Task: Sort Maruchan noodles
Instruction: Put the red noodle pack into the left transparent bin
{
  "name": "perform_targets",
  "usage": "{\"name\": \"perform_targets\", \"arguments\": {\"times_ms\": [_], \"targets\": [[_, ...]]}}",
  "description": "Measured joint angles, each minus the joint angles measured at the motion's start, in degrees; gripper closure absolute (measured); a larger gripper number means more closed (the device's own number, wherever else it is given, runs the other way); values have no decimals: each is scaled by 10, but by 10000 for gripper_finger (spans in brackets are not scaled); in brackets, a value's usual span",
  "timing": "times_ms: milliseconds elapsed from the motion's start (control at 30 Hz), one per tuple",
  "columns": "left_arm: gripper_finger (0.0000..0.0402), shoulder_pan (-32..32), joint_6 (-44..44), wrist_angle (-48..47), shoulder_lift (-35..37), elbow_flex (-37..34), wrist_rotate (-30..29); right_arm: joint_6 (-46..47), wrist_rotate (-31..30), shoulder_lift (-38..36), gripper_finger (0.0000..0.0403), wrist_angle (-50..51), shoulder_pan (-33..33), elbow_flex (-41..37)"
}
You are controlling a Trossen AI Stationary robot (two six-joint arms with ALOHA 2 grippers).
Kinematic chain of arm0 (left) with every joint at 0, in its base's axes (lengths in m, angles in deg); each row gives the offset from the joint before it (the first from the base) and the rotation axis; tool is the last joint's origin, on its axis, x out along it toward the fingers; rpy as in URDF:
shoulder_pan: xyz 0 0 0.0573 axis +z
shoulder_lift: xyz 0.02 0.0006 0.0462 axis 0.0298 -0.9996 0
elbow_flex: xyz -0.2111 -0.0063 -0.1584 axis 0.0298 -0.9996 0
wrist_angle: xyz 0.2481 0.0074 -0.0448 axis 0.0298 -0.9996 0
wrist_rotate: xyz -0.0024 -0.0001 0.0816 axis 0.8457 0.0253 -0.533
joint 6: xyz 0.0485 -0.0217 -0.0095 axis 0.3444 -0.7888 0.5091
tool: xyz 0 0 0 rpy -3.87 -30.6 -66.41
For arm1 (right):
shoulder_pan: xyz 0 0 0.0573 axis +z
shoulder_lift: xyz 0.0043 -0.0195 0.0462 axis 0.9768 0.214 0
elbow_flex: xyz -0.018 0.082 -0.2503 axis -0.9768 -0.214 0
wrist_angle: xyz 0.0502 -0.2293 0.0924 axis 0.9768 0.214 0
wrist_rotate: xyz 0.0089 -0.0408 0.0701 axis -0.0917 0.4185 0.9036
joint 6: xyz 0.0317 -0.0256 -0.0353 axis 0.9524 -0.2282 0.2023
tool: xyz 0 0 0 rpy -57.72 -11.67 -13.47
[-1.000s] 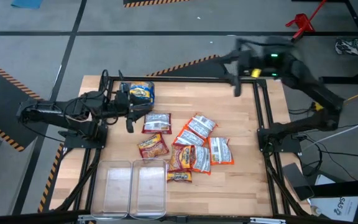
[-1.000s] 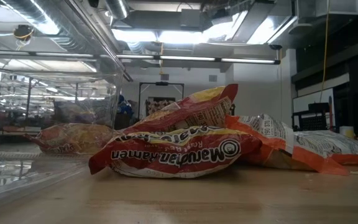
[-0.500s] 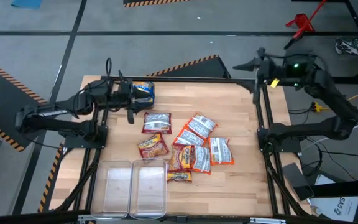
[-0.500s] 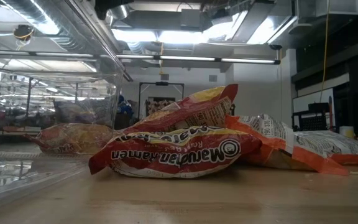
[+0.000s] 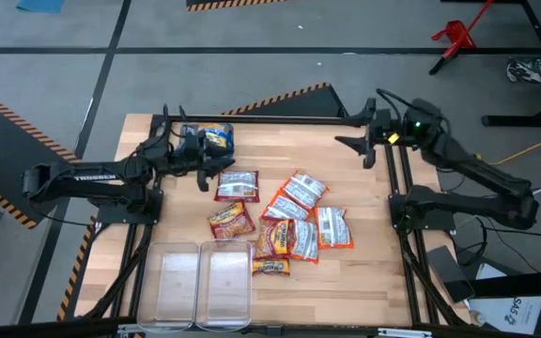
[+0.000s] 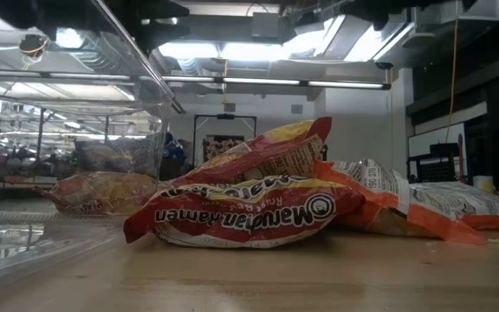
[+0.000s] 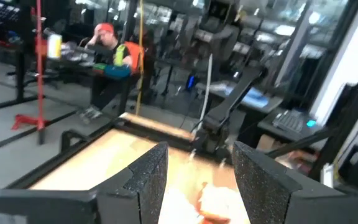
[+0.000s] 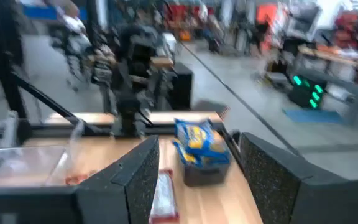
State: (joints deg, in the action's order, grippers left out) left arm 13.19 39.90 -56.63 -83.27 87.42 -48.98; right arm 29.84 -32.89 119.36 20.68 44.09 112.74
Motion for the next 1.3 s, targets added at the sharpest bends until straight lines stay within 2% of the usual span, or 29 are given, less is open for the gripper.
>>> {"name": "perform_targets", "arguments": {"times_ms": [167,267,400,567,700,1033,1200,1300], "targets": [[228,-10,-31,92,0,-47,0,69,12,-1,192,-179,0,-110],[228,-11,-50,116,0,-59,0,98,2,3,192,-258,1,-151],[228,-11,-52,116,0,-68,-4,129,-10,14,192,-272,1,-173],[228,-11,-52,115,0,-83,-49,145,10,31,192,-274,2,-187],[228,-11,-63,118,0,-84,-54,155,11,56,192,-278,2,-194],[228,-54,-68,118,0,-84,-79,161,27,117,192,-369,34,-200],[228,-74,-80,127,0,-84,-126,167,29,118,192,-442,35,-192],[228,-75,-82,164,0,-84,-140,172,39,104,192,-444,22,-176]]}}
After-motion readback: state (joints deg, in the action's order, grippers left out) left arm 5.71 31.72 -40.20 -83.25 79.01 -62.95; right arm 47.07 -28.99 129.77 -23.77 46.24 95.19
